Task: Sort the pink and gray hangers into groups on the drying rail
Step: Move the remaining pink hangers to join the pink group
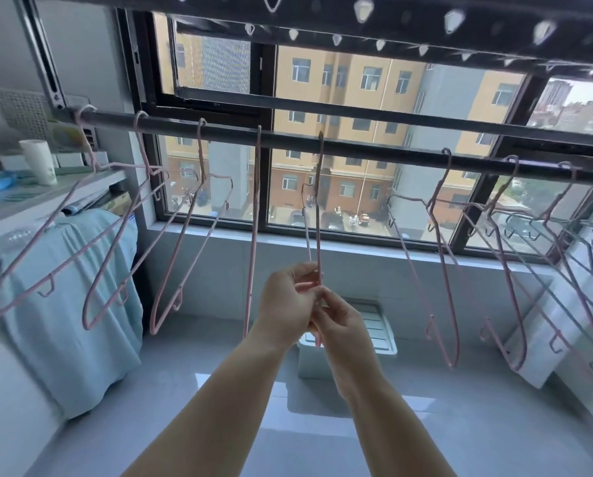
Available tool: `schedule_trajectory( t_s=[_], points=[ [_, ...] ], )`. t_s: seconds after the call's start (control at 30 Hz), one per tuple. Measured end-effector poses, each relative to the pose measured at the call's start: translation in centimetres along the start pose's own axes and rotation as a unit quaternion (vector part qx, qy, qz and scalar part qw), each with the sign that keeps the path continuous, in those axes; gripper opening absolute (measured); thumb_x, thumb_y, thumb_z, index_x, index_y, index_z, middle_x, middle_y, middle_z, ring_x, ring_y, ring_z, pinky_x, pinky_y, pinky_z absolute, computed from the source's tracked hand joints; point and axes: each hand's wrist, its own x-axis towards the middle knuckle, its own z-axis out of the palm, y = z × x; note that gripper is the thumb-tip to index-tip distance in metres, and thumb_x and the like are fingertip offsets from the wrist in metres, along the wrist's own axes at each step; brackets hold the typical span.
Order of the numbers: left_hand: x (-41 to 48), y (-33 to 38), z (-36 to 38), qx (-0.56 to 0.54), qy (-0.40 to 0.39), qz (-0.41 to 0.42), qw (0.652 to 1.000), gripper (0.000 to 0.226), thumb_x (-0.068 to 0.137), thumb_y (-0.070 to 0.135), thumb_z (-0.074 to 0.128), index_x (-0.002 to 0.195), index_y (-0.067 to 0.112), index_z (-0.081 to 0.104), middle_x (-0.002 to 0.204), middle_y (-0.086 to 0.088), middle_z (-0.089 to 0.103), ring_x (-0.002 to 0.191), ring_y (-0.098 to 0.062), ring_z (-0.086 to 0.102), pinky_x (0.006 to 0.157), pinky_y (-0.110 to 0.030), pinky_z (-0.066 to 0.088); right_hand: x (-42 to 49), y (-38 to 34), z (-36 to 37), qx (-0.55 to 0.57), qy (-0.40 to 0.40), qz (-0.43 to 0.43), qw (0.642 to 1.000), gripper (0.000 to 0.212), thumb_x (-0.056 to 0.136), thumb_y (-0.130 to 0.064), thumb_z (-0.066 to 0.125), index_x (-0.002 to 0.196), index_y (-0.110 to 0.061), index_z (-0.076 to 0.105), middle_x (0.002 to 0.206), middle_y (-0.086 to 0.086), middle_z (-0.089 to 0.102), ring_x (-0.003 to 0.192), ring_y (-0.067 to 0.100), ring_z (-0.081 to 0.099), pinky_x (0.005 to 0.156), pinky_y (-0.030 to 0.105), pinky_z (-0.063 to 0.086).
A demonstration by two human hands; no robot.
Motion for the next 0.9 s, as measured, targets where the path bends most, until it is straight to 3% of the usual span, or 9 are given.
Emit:
schedule_trajectory(
  t_s=[0.3, 0.5, 0.6, 0.67, 0.73, 0.8, 0.87, 0.9],
  points=[
    [0.1, -0.4, -0.7, -0.005, -0.003, 0.007, 1.0, 0.031, 0.083, 0.003, 0.061, 0.111, 0.018, 0.062, 0.1, 0.001, 0.068, 0.089, -0.019, 0.067, 0.065, -0.042, 0.059, 0.1, 0.1, 0.9, -0.019, 0.009, 0.007, 1.0, 0.025, 0.094, 0.001, 0.041, 0.1, -0.006, 0.064, 0.057, -0.014, 0.065, 0.048, -0.003, 0.055, 0.047, 0.006, 0.04],
    [-0.1, -0.7, -0.5, -0.004, 0.006, 0.012, 1.0, 0.03, 0.083, 0.002, 0.06, 0.11, 0.017, 0.062, 0.101, -0.001, 0.068, 0.089, -0.019, 0.067, 0.072, -0.044, 0.058, -0.5, -0.3, 0.9, -0.022, 0.024, 0.015, 0.999, 0.027, 0.093, 0.001, 0.041, 0.101, -0.008, 0.065, 0.057, -0.013, 0.065, 0.048, -0.003, 0.056, 0.047, 0.006, 0.04],
    [-0.2, -0.7, -0.2, 0.02, 0.011, 0.035, 0.999, 0.031, 0.083, 0.001, 0.06, 0.11, 0.015, 0.061, 0.099, 0.0, 0.068, 0.09, -0.015, 0.066, 0.077, -0.041, 0.057, -0.8, -0.7, 0.9, -0.034, 0.023, 0.027, 0.999, 0.026, 0.093, 0.002, 0.041, 0.103, -0.006, 0.063, 0.065, -0.011, 0.066, 0.049, -0.004, 0.055, 0.049, 0.005, 0.04],
    [-0.3, -0.8, 0.1, 0.046, 0.016, 0.066, 0.997, 0.032, 0.082, 0.0, 0.06, 0.113, 0.012, 0.06, 0.097, 0.001, 0.068, 0.091, -0.011, 0.065, 0.083, -0.035, 0.055, -1.2, -1.2, 0.4, -0.11, 0.012, 0.038, 0.993, 0.025, 0.093, -0.004, 0.047, 0.115, -0.008, 0.058, 0.084, -0.004, 0.067, 0.058, -0.006, 0.056, 0.057, 0.006, 0.042],
    [-0.5, -0.7, 0.4, 0.079, 0.023, 0.093, 0.992, 0.034, 0.082, 0.001, 0.06, 0.115, 0.011, 0.059, 0.093, 0.005, 0.065, 0.09, -0.009, 0.063, 0.087, -0.032, 0.053, -1.8, -1.4, -0.9, -0.251, 0.015, 0.026, 0.968, 0.042, 0.09, -0.015, 0.055, 0.131, -0.013, 0.045, 0.113, -0.001, 0.058, 0.088, -0.002, 0.057, 0.08, 0.013, 0.044],
    [-0.7, -0.8, 0.7, 0.111, 0.032, 0.111, 0.987, 0.036, 0.083, 0.004, 0.059, 0.118, 0.013, 0.056, 0.089, 0.011, 0.061, 0.086, -0.007, 0.06, 0.086, -0.032, 0.053, -2.6, -2.4, -3.3, -0.382, 0.116, -0.066, 0.914, 0.051, 0.086, -0.016, 0.06, 0.133, -0.014, 0.041, 0.123, -0.002, 0.048, 0.114, 0.011, 0.047, 0.098, 0.021, 0.035],
    [-1.1, -1.0, 1.0, 0.136, 0.042, 0.12, 0.983, 0.04, 0.084, 0.005, 0.057, 0.122, 0.017, 0.053, 0.088, 0.014, 0.057, 0.081, -0.002, 0.058, 0.077, -0.025, 0.053, -3.1, -3.8, -6.4, -0.454, 0.256, -0.163, 0.838, 0.049, 0.081, -0.011, 0.063, 0.127, -0.012, 0.048, 0.125, 0.007, 0.048, 0.118, 0.02, 0.042, 0.1, 0.025, 0.029],
    [-1.3, -1.2, 1.2, 0.147, 0.045, 0.122, 0.981, 0.042, 0.085, 0.005, 0.056, 0.125, 0.018, 0.051, 0.092, 0.013, 0.057, 0.079, 0.0, 0.057, 0.072, -0.019, 0.051, -3.1, -4.2, -8.2, -0.478, 0.307, -0.161, 0.807, 0.049, 0.08, -0.01, 0.064, 0.126, -0.01, 0.048, 0.126, 0.012, 0.047, 0.118, 0.025, 0.04, 0.099, 0.028, 0.028]
  ],
)
